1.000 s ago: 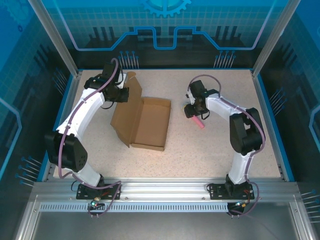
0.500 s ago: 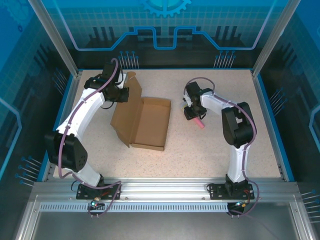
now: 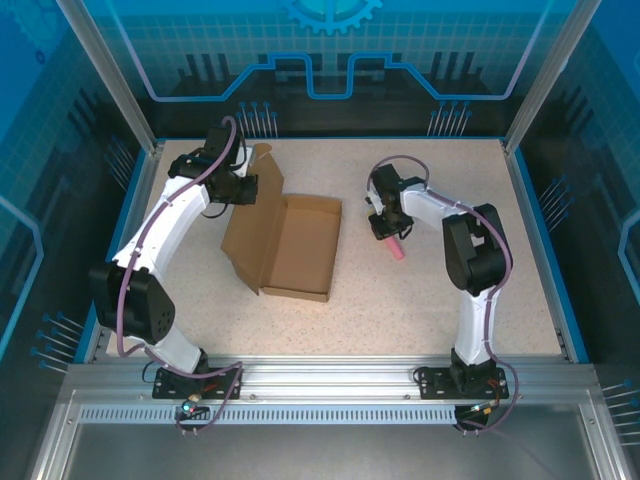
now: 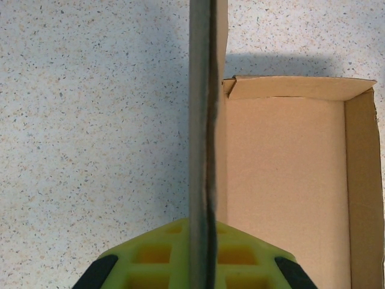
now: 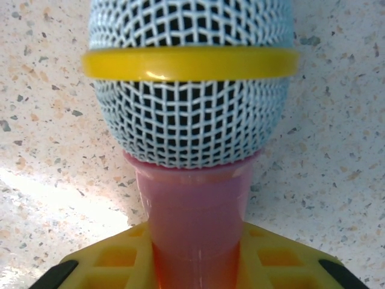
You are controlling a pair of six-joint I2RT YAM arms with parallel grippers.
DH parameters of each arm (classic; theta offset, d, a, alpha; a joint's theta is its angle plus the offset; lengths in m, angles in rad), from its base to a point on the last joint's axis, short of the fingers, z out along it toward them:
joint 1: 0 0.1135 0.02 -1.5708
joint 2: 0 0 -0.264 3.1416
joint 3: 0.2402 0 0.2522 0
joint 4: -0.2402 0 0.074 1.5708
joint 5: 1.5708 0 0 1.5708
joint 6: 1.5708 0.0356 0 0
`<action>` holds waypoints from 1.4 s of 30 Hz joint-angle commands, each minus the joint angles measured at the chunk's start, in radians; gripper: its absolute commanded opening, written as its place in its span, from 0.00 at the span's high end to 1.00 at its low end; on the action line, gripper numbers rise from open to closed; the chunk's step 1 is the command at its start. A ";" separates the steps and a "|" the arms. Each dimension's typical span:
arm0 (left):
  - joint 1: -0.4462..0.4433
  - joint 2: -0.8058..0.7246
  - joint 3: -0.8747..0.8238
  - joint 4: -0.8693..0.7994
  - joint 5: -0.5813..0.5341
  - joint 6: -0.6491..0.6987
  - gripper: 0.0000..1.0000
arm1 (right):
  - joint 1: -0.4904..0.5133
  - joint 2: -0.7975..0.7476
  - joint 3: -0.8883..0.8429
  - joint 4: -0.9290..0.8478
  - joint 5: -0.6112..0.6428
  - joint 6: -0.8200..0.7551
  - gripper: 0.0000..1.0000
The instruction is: Fold the paper box
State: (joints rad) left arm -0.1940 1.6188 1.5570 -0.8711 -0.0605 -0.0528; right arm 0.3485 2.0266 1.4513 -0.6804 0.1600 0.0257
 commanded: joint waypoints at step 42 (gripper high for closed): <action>-0.007 -0.017 0.010 0.008 0.011 -0.005 0.98 | 0.400 0.140 0.216 0.142 -0.180 0.509 0.62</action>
State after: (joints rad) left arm -0.1940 1.6188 1.5570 -0.8703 -0.0593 -0.0528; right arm 0.7406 2.1494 1.6421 -0.5243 -0.0265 0.5362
